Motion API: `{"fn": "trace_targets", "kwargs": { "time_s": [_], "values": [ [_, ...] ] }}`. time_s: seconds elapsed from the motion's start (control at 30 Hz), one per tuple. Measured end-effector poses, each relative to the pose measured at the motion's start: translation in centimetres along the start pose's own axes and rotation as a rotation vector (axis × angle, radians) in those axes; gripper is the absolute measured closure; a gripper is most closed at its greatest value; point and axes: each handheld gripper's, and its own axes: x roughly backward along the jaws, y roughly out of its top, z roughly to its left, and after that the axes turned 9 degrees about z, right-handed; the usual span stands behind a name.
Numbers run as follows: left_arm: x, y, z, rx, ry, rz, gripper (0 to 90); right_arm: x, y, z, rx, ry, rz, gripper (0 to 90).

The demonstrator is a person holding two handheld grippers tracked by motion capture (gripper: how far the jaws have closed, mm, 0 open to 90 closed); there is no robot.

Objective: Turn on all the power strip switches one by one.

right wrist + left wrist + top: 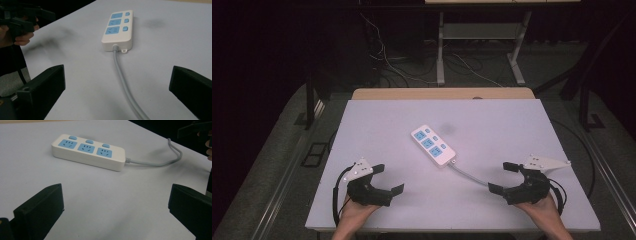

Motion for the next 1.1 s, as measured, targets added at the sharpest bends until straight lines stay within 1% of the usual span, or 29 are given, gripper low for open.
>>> {"fn": "trace_targets", "kwargs": {
  "time_s": [0.17,0.37,0.67,0.83,1.1],
  "values": [
    [0.01,-0.06,0.01,0.004,-0.002,0.001,0.0,-0.01,-0.14,0.04,0.001,-0.008,0.008,0.4],
    [-0.09,-0.06,-0.11,-0.004,-0.004,0.007,0.0,0.14,-0.22,0.02,0.001,-0.008,0.012,0.4],
    [-0.16,-0.07,-0.21,-0.005,-0.006,0.009,0.0,0.35,-0.29,-0.08,0.002,-0.015,0.009,0.4],
    [-0.06,-0.04,-0.34,-0.004,-0.006,0.000,0.0,0.38,-0.35,-0.11,0.001,-0.018,0.013,0.4],
    [0.05,0.15,-0.49,-0.002,-0.019,0.017,0.0,0.44,-0.44,-0.21,0.004,-0.023,0.017,0.4]
  ]
}}
